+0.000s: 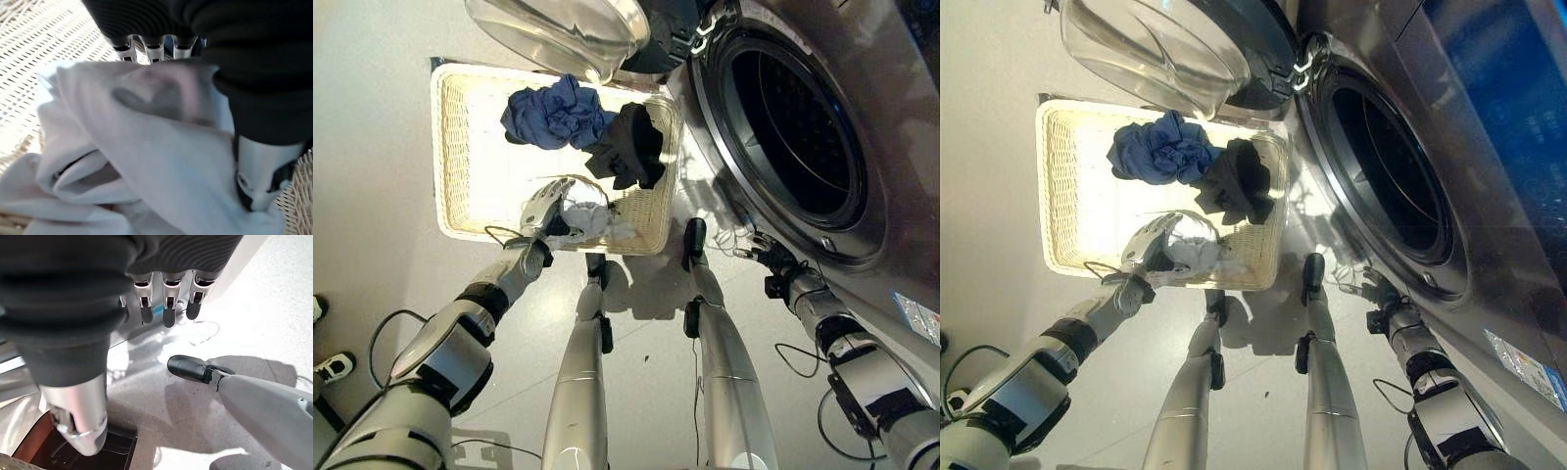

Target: Put the clothes into the washing machine.

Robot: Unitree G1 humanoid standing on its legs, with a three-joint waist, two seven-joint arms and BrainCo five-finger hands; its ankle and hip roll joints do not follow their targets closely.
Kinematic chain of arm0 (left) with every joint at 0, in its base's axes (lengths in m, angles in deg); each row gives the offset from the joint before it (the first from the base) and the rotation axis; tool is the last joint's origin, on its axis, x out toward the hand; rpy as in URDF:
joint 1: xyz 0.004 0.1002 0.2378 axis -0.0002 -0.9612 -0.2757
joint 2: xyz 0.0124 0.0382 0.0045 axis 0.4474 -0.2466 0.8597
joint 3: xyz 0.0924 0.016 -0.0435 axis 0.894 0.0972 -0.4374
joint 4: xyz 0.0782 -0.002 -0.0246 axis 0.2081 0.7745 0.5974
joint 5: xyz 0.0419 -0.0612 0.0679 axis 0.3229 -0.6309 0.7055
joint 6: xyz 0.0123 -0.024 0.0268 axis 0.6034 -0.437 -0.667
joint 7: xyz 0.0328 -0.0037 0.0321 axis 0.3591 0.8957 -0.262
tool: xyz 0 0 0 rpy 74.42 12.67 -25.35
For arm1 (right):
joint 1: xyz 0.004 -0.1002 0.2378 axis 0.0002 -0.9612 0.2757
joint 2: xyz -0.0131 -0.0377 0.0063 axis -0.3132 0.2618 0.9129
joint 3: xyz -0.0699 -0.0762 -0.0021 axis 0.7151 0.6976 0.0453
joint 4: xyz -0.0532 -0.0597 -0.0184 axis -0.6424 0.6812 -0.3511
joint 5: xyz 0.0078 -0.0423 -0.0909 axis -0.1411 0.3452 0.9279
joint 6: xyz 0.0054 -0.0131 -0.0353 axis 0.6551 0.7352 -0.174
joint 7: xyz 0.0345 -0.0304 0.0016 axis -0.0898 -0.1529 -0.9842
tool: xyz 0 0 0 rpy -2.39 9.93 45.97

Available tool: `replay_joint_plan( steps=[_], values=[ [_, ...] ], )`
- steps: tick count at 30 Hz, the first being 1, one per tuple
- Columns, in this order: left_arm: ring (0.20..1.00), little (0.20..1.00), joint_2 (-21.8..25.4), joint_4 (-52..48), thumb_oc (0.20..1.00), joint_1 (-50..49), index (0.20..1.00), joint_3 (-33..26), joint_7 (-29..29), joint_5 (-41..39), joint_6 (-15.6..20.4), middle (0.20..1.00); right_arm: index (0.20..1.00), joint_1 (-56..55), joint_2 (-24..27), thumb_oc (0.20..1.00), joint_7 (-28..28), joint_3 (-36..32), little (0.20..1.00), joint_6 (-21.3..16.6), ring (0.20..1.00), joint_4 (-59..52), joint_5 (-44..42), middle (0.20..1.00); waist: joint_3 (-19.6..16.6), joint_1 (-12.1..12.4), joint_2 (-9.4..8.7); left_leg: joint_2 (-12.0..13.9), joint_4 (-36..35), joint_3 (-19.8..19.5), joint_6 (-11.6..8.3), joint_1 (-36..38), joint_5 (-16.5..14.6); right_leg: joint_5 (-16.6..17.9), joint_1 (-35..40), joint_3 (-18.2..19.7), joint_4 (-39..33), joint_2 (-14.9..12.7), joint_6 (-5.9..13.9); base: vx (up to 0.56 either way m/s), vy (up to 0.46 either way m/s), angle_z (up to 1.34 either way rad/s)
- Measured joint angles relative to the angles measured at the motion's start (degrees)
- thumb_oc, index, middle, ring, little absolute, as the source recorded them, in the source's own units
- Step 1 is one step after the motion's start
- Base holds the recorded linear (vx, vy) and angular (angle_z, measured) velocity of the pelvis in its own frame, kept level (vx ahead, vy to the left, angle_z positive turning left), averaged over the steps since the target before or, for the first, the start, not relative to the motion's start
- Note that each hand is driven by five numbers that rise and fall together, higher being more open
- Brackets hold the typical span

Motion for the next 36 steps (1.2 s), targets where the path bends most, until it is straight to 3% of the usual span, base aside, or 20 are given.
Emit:
replay_joint_plan(
  steps=[7, 11, 16, 25, 26, 27, 36],
  values=[
    [1.0, 1.0, 0.0, 1.0, 1.0, 1.1, 1.0, 0.1, 1.1, -0.5, -2.5, 1.0, 1.0, 1.4, 0.1, 1.0, 0.1, 1.1, 1.0, 0.0, 1.0, 0.0, -1.3, 1.0, -0.2, -0.9, -0.34, 0.0, 0.2, -0.1, -0.07, -1.0, -0.1, 0.0, -0.9, 0.0, 0.1, 0.0, 0.02, 0.0, 0.0, 0.0],
    [1.0, 1.0, 0.0, 3.3, 1.0, 2.8, 1.0, 1.0, -1.1, -0.1, -5.8, 1.0, 1.0, 2.6, 0.0, 1.0, -0.1, 1.5, 1.0, -0.4, 1.0, -0.1, -2.1, 1.0, -0.1, -1.4, -1.25, 0.0, 0.6, -0.4, -0.12, -2.0, -0.2, 0.0, -1.6, -0.1, 0.2, 0.0, 0.02, 0.0, 0.0, 0.0],
    [1.0, 1.0, -2.5, 6.7, 1.0, 4.6, 1.0, 1.2, -5.0, 4.6, -9.3, 1.0, 1.0, 2.8, 0.1, 1.0, -0.1, 3.6, 1.0, -1.7, 1.0, -0.2, -3.2, 1.0, -0.1, -1.5, -1.57, 0.1, 1.5, -1.0, -0.21, -3.0, -0.6, -0.1, -2.0, -0.6, 0.2, 0.1, 0.02, 0.01, -0.022, 0.02],
    [1.0, 1.0, -3.7, 7.8, 1.0, 6.4, 1.0, 3.4, -5.9, 10.8, -13.0, 1.0, 1.0, 3.8, -0.4, 1.0, 0.6, 5.5, 1.0, -3.5, 1.0, -1.0, -4.5, 1.0, -0.4, -1.3, -2.27, 0.1, 3.4, -1.6, -0.29, -4.8, -1.2, -0.1, -2.7, -0.9, 0.4, 0.1, 0.02, 0.01, -0.009, 0.01],
    [0.266, 0.266, -3.7, 7.8, 0.266, 6.5, 0.266, 3.4, -5.7, 10.9, -13.0, 0.266, 1.0, 3.9, -0.4, 1.0, 0.6, 5.5, 1.0, -3.7, 1.0, -1.0, -4.5, 1.0, -0.5, -1.3, -2.32, 0.1, 3.6, -1.6, -0.28, -4.8, -1.3, -0.1, -2.7, -0.9, 0.4, 0.1, 0.03, 0.0, 0.0, 0.0],
    [0.2, 0.2, -3.7, 8.0, 0.2, 6.6, 0.2, 3.6, -5.4, 10.9, -13.1, 0.2, 1.0, 3.9, -0.6, 1.0, 0.8, 5.6, 1.0, -3.8, 1.0, -1.0, -4.5, 1.0, -0.7, -1.3, -2.65, 0.1, 3.8, -1.6, -0.28, -5.1, -1.4, 0.0, -2.9, -0.9, 0.4, 0.1, 0.03, 0.0, 0.0, 0.0],
    [0.2, 0.2, -1.9, 8.5, 0.2, 9.8, 0.2, 5.8, -0.8, 12.8, -13.4, 0.2, 1.0, 3.7, -1.7, 1.0, 1.2, 6.1, 1.0, -4.1, 1.0, -1.0, -4.5, 1.0, -2.5, -1.3, -4.87, 0.0, 5.9, -1.6, -0.17, -6.3, -2.2, 0.0, -3.5, -0.7, 1.1, 0.0, 0.05, 0.0, 0.0, 0.0]
  ],
)
